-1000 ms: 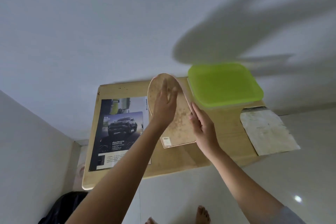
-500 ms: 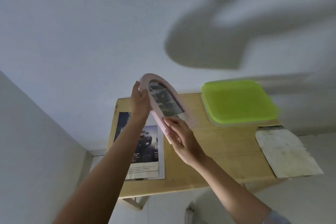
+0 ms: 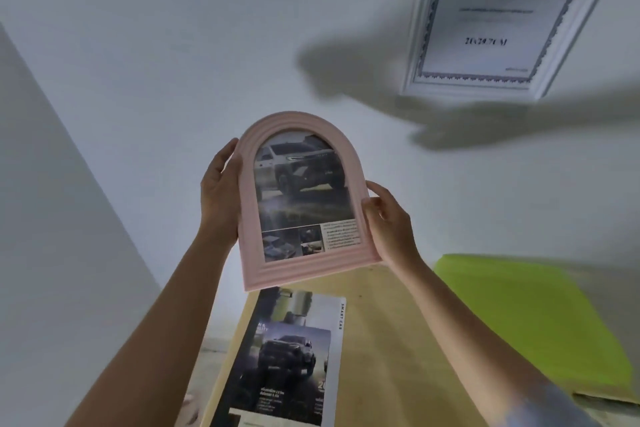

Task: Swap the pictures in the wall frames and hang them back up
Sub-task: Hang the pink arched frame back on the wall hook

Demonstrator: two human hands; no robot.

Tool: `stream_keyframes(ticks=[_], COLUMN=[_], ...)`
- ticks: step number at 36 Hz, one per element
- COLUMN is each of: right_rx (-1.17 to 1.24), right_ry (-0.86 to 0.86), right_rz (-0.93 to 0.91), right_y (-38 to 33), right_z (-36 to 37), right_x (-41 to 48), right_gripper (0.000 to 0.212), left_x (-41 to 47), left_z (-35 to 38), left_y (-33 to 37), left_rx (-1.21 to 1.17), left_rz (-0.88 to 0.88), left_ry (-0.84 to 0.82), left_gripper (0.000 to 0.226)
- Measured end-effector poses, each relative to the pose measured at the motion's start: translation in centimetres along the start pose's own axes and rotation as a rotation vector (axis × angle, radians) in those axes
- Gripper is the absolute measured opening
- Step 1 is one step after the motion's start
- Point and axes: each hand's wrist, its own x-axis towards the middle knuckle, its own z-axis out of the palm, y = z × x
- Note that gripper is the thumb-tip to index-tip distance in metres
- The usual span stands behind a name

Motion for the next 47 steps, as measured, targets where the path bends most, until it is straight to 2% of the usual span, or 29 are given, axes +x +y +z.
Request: stream_keyframes(ticks=[9,17,23,30,47], right_rx=[0.261,0.404,0.432,0.482,0.438], right_ry=[0.059,0.284,0.444,0.568,0.583], right_rz=[-0.138,-0.343,-0.497,-0.535,-0.493], right_y=[-8.9,-17.4,-20.7,-24.1,-23.9], right_z=[1.2,2.7,3.9,3.1,1.9], right_x=[7.5,13.1,16.5,19.5,22.3], right_gripper=[0.026,0.026,0.028,0.029,0.031], left_x=[7.4,14.7,18.8,20.2,22.4], left_z=[0.0,-0.5,-0.7,0.4,2.6], left_y=[9.5,16.7,18.1,18.9,18.1], left_rx=[-0.049,-0.093,-0.032,-0.021,0.014], left_rz=[0.262,0.429,0.535,0.641,0.712], left_ry=[-0.074,-0.221,-0.332,-0.417,-0.354], left_gripper=[0.029,0.033,0.046,0.048,0.049])
